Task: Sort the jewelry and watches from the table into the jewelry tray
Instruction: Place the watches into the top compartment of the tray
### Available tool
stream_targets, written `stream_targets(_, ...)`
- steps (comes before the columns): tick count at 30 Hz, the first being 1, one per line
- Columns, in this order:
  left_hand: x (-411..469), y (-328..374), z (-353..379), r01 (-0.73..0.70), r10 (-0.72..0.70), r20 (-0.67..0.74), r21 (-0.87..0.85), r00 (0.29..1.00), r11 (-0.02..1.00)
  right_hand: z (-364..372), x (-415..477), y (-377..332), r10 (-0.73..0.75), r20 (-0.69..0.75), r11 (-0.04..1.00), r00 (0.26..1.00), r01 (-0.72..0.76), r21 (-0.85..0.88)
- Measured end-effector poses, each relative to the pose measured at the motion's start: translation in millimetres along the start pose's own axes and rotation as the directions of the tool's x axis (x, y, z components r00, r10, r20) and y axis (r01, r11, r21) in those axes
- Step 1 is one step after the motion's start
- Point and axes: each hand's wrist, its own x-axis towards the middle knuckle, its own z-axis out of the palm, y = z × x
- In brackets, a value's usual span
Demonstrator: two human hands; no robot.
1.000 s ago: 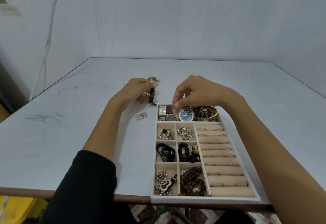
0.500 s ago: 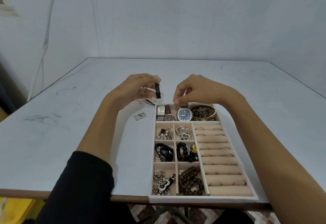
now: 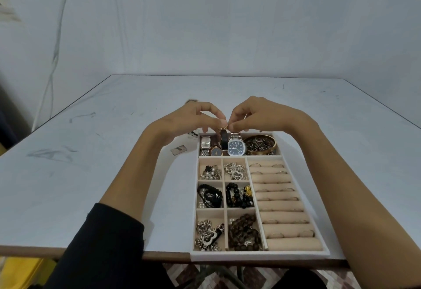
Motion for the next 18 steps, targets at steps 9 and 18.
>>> stream_targets(9,0.6,-2.6,-2.7,-0.021,0.020,-0.037,-0.022,0.999,1.000,-2.9,-2.9,0.1,-0.025,0.085,0.999,0.996,0.024,0.023)
stream_targets(18,5.4,-7.7,0.0,0.006,-0.009,-0.072,-0.030,0.997,1.000,-2.0,-1.3,1.8,-0.032,0.093,0.999,0.995,0.028,0.041)
